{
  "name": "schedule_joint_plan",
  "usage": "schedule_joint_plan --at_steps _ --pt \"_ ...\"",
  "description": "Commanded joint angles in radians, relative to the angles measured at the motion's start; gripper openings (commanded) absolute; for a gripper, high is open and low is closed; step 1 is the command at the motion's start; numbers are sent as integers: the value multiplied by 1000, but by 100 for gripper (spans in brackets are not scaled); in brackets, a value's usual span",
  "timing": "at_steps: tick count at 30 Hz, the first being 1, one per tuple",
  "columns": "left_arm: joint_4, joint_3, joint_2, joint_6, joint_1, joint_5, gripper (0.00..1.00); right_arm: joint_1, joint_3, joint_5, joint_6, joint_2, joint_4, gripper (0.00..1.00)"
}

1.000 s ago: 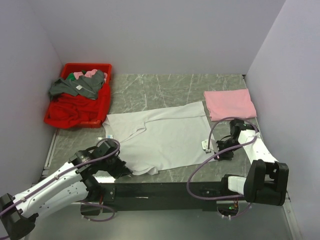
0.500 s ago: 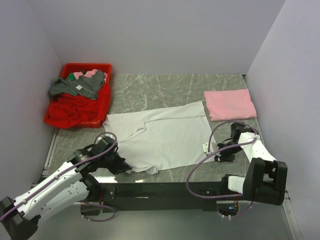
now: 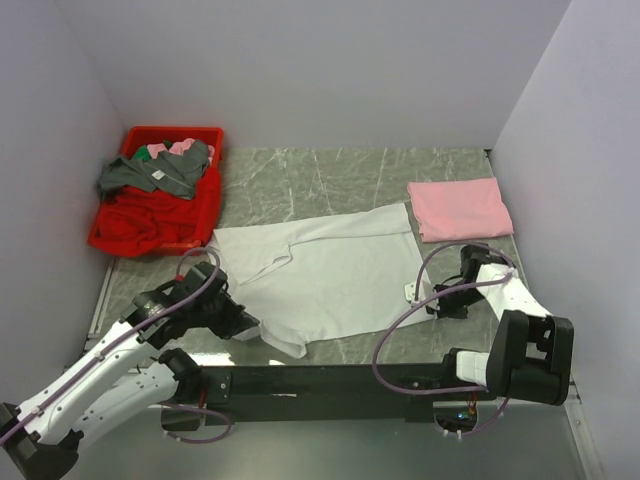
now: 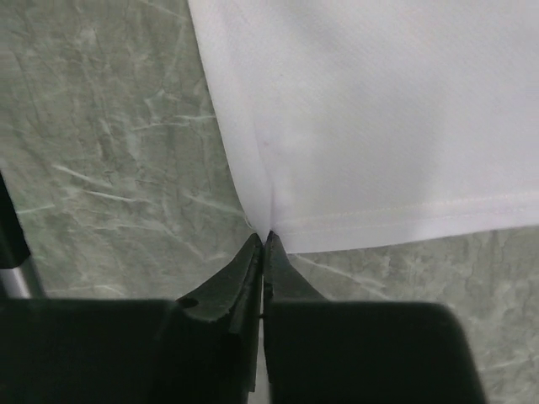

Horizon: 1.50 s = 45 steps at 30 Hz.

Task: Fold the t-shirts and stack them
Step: Fold the tshirt

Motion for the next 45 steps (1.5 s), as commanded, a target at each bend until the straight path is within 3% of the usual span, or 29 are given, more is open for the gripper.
schedule_joint_plan --at_steps 1,9,17,22,30,45 --pt "-82 111 7 41 5 -111 0 -5 49 -42 56 -46 -45 0" --pt "-156 223 57 82 8 -172 0 -2 166 -85 123 -7 -125 0" --pt "-214 196 24 82 6 -113 0 -5 197 -108 133 6 -151 0" --pt "-239 205 4 78 8 -133 0 -5 229 -127 202 30 -108 0" --pt "-252 286 100 147 14 -181 0 -5 283 -180 298 102 -72 0" --pt "8 -33 107 265 228 69 0 2 295 -225 305 151 -78 0"
